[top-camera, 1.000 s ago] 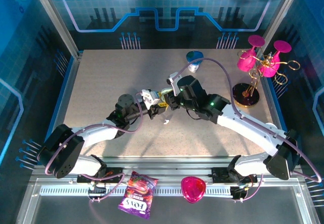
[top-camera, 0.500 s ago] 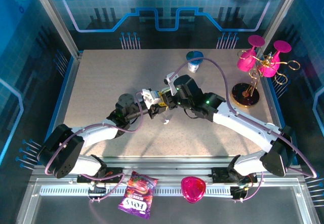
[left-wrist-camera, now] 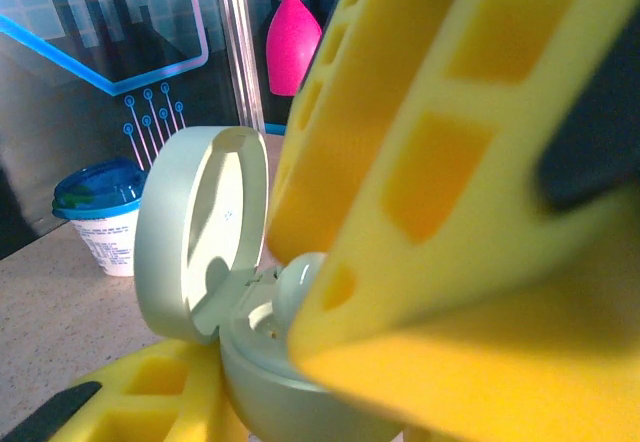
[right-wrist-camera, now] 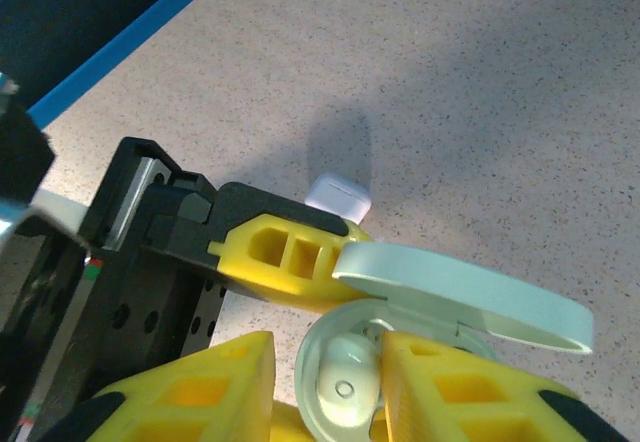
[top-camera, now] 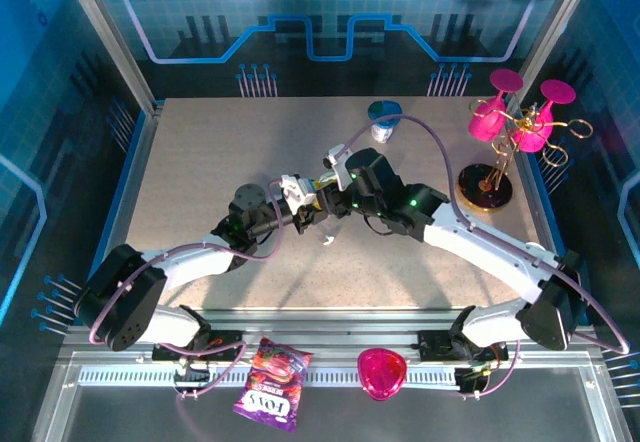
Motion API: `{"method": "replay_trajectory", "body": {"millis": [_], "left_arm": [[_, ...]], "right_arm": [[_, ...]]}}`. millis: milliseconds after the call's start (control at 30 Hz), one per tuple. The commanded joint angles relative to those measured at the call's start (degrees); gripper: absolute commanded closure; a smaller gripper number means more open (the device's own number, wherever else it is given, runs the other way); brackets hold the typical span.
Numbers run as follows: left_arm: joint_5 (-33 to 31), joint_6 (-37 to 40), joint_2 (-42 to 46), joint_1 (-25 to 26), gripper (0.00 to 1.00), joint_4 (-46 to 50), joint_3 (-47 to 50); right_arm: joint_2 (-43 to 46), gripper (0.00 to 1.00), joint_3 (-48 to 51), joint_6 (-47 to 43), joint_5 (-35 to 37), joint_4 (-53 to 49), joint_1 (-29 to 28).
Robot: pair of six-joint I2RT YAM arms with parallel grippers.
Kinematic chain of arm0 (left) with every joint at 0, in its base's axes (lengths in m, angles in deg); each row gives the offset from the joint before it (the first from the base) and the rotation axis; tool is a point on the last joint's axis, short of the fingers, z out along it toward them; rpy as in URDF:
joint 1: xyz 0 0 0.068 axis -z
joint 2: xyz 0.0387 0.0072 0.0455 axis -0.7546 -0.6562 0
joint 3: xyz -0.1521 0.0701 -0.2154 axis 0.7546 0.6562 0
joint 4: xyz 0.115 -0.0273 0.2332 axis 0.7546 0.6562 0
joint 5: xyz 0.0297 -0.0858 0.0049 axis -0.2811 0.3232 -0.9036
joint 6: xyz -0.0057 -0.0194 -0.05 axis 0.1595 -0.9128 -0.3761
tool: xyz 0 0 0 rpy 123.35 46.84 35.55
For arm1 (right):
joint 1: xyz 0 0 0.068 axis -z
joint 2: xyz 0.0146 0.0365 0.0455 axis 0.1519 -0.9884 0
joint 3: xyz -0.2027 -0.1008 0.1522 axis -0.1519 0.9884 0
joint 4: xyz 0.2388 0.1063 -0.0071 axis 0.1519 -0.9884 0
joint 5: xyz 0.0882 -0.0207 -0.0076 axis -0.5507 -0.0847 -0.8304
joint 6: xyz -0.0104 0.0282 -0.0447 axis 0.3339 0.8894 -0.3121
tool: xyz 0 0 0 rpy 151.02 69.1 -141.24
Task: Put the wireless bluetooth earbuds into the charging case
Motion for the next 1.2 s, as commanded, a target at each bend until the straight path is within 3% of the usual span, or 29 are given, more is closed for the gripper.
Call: {"method": "replay_trajectory", "body": {"millis": [0, 300, 567, 933, 1167], "left_arm": [[-0.4, 0.1, -0.8, 0.4, 0.76, -3.0, -1.7], [3.7, -0.7, -1.9, 0.5, 0.76, -6.3, -0.9], [11.6, 1.9, -2.3, 0.5, 0.75, -7.6, -0.4], [15.7, 3.3, 0.9, 0.5, 0.74, -5.6, 0.3], [11.0, 1.2, 0.5, 0.5, 0.75, -7.4, 0.7]], "right_arm": [[3.9, 0.65, 0.9, 0.6, -0.4, 1.2, -0.4], [12.3, 0.42, 6.0, 3.0, -1.6, 4.3, 1.8], [15.5, 0.17, 8.2, 9.6, -5.6, 3.5, 10.0], [8.0, 0.15, 3.1, 9.6, -9.0, -3.2, 13.1], [11.1, 0.16, 7.8, 9.8, -10.9, -2.6, 13.0]]}}
